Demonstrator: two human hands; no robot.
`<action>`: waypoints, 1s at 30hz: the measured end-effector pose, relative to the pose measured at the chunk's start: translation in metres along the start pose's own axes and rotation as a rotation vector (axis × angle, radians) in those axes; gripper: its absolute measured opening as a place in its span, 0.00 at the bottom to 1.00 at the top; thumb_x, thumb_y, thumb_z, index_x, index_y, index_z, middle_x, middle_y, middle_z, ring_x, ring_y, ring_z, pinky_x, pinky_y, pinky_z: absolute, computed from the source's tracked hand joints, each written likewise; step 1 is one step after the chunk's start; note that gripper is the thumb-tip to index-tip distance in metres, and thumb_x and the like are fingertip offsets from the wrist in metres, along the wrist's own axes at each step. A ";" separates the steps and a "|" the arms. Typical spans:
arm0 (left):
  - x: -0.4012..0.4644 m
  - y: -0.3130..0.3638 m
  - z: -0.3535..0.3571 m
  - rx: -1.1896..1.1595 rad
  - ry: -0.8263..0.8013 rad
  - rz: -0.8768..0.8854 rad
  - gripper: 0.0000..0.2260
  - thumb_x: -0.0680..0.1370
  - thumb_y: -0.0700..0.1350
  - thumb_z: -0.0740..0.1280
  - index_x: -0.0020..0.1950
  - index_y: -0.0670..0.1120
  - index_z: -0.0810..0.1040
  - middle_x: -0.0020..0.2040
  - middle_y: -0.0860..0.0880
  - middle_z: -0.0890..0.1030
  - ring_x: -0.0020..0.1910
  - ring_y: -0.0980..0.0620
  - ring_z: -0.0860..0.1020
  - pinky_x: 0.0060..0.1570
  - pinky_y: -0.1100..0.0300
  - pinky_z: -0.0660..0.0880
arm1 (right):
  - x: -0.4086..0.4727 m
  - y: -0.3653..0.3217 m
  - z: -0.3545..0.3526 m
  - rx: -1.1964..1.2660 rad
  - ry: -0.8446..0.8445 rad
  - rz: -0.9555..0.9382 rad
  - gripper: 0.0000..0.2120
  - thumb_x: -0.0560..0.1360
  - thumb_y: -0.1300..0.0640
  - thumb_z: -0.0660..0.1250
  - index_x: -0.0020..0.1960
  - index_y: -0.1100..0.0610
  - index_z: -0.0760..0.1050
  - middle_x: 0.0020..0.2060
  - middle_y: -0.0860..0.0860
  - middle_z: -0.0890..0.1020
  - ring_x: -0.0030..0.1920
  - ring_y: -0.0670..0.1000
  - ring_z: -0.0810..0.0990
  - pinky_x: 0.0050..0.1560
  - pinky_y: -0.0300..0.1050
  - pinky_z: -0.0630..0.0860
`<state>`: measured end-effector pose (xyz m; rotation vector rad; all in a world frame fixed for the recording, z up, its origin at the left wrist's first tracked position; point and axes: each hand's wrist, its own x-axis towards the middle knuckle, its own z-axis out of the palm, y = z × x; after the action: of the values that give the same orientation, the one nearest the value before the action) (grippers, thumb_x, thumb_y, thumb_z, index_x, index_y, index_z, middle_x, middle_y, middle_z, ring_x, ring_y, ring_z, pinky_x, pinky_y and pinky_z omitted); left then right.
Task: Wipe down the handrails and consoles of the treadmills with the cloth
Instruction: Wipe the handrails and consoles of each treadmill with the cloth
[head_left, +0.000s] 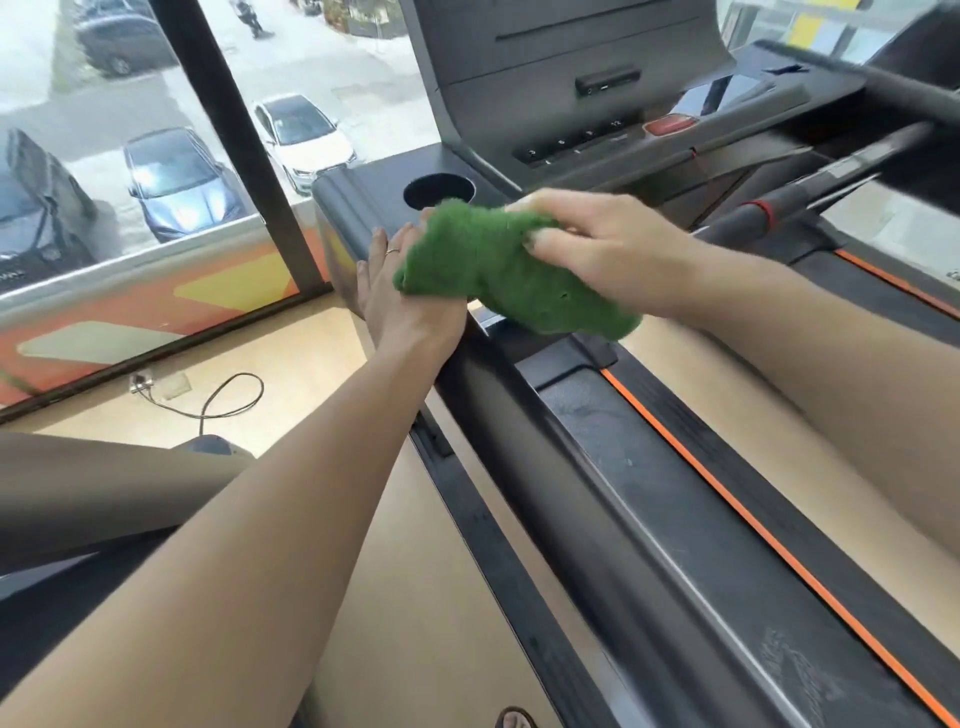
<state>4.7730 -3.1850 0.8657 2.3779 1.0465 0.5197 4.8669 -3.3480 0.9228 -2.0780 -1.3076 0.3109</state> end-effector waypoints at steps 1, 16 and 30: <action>0.001 -0.001 0.001 -0.003 0.009 0.000 0.22 0.86 0.49 0.51 0.80 0.48 0.61 0.79 0.46 0.65 0.81 0.45 0.53 0.79 0.47 0.51 | 0.002 0.006 0.020 -0.157 -0.057 -0.020 0.12 0.82 0.51 0.56 0.50 0.47 0.78 0.45 0.43 0.81 0.49 0.45 0.78 0.55 0.46 0.74; 0.008 -0.002 0.007 -0.087 0.028 0.016 0.25 0.86 0.52 0.40 0.80 0.50 0.61 0.80 0.49 0.65 0.82 0.49 0.52 0.80 0.47 0.46 | 0.027 0.020 0.081 -0.649 0.138 0.151 0.25 0.83 0.48 0.45 0.30 0.56 0.64 0.31 0.52 0.72 0.40 0.58 0.72 0.42 0.49 0.62; 0.012 -0.001 0.009 -0.147 0.033 -0.002 0.25 0.86 0.51 0.42 0.79 0.48 0.65 0.79 0.49 0.66 0.81 0.51 0.53 0.79 0.48 0.47 | 0.035 0.026 0.093 -0.610 0.360 0.162 0.23 0.80 0.50 0.51 0.29 0.56 0.63 0.25 0.50 0.71 0.31 0.57 0.70 0.35 0.48 0.56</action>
<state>4.7846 -3.1776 0.8599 2.2461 0.9900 0.6159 4.8537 -3.2880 0.8402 -2.5880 -1.0982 -0.4365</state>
